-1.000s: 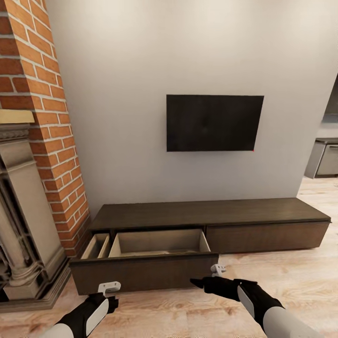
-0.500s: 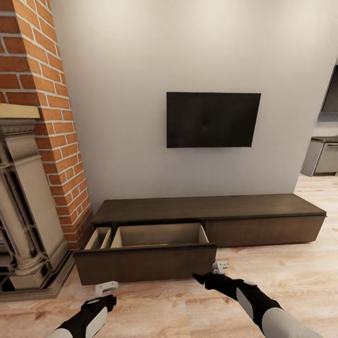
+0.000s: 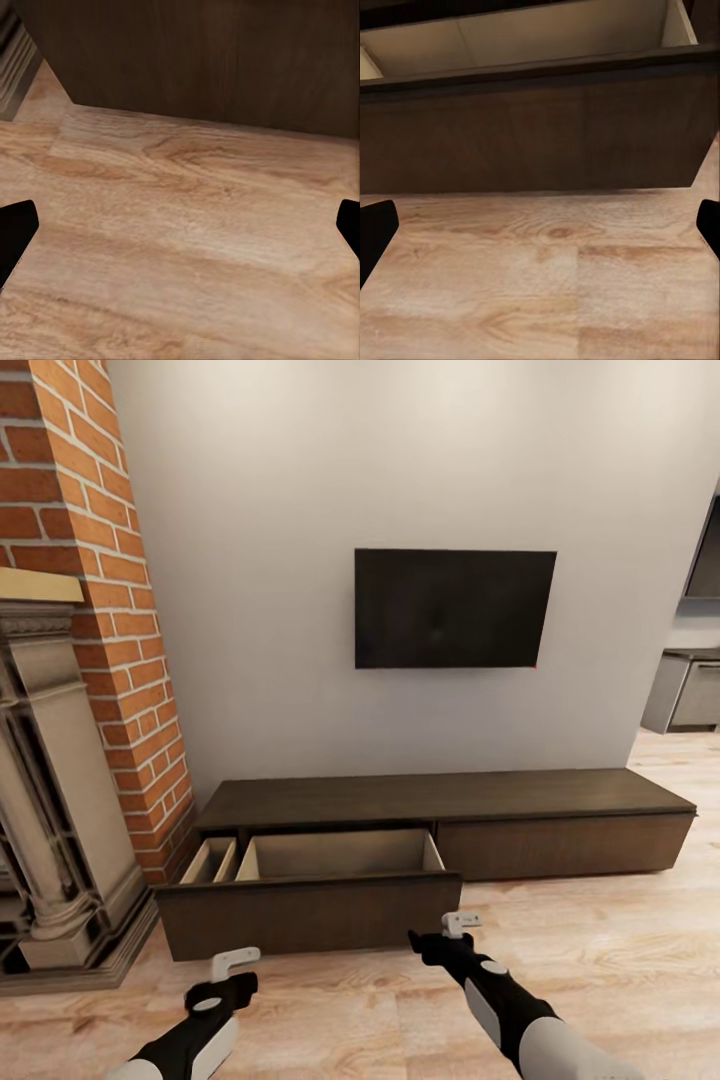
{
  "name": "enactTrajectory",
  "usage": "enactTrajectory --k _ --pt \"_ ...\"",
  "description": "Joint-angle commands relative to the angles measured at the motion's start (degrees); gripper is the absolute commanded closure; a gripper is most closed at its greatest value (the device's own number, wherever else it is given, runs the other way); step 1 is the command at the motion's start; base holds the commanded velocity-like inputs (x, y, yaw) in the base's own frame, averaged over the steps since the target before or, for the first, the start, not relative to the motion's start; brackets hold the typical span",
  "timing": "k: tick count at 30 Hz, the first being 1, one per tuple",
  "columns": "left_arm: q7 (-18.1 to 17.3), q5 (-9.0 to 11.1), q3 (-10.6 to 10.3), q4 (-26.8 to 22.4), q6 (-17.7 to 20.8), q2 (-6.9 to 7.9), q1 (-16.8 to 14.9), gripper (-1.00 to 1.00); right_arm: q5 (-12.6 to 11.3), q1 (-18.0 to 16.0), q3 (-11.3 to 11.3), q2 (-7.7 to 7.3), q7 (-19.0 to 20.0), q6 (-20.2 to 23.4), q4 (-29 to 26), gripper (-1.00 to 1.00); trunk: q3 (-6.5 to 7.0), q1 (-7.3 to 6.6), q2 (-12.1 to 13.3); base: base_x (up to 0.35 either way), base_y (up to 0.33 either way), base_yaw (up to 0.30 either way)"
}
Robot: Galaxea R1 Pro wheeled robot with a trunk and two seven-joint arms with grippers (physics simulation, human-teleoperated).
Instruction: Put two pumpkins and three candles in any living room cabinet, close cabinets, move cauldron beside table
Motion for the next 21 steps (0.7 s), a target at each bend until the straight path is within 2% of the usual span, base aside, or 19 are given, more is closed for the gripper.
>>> enactTrajectory --k 1,5,16,21 --pt "0.3 0.5 -0.8 -0.1 -0.3 0.02 -0.1 -1.00 0.2 0.0 -0.3 0.09 0.1 -0.3 0.1 -1.00 -0.25 0.22 -0.4 0.000 0.000 0.000" --pt "0.3 0.0 -2.1 -0.2 -0.5 -0.16 -0.1 -1.00 0.7 0.0 -0.3 0.51 -0.4 -0.9 0.1 -1.00 -0.96 1.10 -2.0 0.000 0.000 0.000" --pt "0.3 -0.3 -2.4 -1.2 -1.4 -2.16 -0.1 -1.00 0.9 0.0 -0.3 0.84 -0.5 -1.0 0.2 -1.00 -2.94 3.51 -6.5 0.000 0.000 0.000" --pt "0.3 -0.5 -2.4 -3.9 -1.4 -2.39 -0.2 -1.00 0.9 0.0 -0.3 0.82 -0.5 -1.0 0.2 -1.00 -3.84 4.61 -8.5 0.000 0.000 0.000"
